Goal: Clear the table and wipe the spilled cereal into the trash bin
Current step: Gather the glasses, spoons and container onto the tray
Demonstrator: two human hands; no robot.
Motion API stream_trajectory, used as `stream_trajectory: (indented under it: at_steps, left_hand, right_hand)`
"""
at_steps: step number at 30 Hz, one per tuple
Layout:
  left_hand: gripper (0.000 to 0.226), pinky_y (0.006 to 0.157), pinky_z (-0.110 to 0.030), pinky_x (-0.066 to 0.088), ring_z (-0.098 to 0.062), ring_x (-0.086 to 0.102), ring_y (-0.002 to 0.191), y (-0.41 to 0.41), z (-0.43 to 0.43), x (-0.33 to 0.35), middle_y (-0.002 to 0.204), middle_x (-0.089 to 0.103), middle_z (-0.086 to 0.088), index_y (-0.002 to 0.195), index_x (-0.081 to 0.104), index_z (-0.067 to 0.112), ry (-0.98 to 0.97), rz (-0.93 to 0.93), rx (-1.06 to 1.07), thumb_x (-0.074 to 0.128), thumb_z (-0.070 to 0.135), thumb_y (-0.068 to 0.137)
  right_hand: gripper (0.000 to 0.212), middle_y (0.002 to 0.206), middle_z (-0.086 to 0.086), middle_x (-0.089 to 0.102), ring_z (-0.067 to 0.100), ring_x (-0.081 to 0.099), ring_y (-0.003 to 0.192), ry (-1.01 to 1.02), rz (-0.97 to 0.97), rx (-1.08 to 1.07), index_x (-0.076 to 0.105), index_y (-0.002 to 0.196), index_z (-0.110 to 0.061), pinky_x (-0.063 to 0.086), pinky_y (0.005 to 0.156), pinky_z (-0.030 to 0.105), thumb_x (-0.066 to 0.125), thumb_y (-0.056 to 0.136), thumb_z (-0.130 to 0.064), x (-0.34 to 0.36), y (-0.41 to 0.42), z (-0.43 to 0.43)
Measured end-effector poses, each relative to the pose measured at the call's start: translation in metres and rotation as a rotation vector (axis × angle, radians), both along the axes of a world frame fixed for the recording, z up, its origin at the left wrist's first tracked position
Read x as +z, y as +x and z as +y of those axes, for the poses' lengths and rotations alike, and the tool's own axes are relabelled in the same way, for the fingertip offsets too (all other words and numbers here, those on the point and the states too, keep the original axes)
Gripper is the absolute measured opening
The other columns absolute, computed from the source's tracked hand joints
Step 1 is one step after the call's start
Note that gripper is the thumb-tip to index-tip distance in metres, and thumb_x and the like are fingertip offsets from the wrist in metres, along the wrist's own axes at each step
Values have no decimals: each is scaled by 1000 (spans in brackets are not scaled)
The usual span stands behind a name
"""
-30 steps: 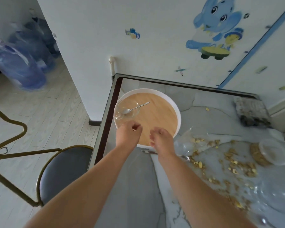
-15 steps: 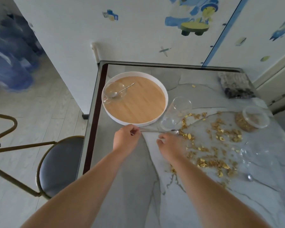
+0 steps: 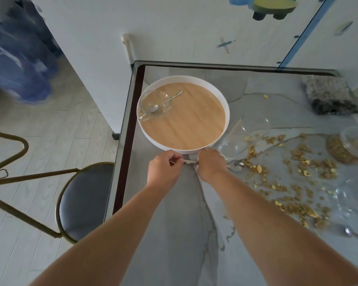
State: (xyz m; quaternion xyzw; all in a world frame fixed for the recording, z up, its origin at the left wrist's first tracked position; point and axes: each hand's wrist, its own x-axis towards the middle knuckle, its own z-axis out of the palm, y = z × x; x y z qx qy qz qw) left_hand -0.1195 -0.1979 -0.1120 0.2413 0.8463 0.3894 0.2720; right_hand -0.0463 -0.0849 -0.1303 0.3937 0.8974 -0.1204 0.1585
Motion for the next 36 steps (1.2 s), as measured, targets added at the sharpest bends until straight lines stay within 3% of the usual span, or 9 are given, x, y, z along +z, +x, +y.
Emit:
stream_trajectory:
  at_steps: [4,8,13,15,19,23,26,30,36]
  left_hand:
    - [10,66,-16,39,-7,56,74,-2,0,2,77,62,9,89,69,17,-4,8,20,59,19,87]
    - [11,60,-11,38,-4,55,70,-6,4,14,74,61,13,88,69,20,37,-21,78,58,19,87]
    - [13,69,-16,35,-9,55,80,-2,28,38,82,62,8,92,68,16,81,-11,80,56,16,87]
    - [14,67,-13,33,-8,54,80,5,37,46,82,61,8,94,68,15,99,1,46,56,15,87]
    - [15,72,-19,37,-13,54,80,21,56,51,83,59,6,99,66,16,104,-21,-25,58,14,86]
    - [25,75,-20,39,-13,55,84,37,72,54,93,61,4,107,62,16,127,-39,-102,62,16,82]
    - [35,78,-18,36,-11,55,92,42,79,52,105,62,2,115,58,17,118,-13,-134,67,20,81]
    - [57,87,-19,36,-13,51,112,49,88,49,124,55,4,131,45,20,109,-9,-221,70,25,79]
    - [68,91,-20,32,-15,45,122,60,106,39,130,51,3,135,39,23,120,-25,-263,73,30,76]
  right_hand:
    - [35,127,14,52,30,47,120,38,-40,112,52,122,-5,42,94,37,45,88,-3,10,5,-1]
    - [23,110,11,58,27,52,104,35,44,172,56,109,-10,42,77,33,47,89,-4,28,27,-4]
    - [6,76,8,60,27,57,72,143,614,137,60,81,-5,37,57,28,56,84,-8,68,68,-1]
    - [11,67,0,57,15,53,59,251,882,68,59,74,-6,37,54,19,57,80,-15,95,85,2]
    - [16,59,-18,51,-5,51,56,187,1258,-265,56,76,-10,38,54,6,65,81,-23,149,105,12]
    - [8,71,-2,63,-2,58,65,58,1447,-589,58,80,-13,47,62,9,66,83,-12,164,111,36]
    - [13,78,4,66,16,65,76,-41,1463,-717,57,77,-21,53,72,23,65,84,-12,150,109,51]
    - [9,75,0,67,16,65,73,-110,1289,-761,60,78,-17,51,70,30,62,86,-18,123,99,62]
    - [22,61,-8,57,5,51,56,-113,1069,-681,59,71,-15,37,52,16,57,89,-28,103,81,73]
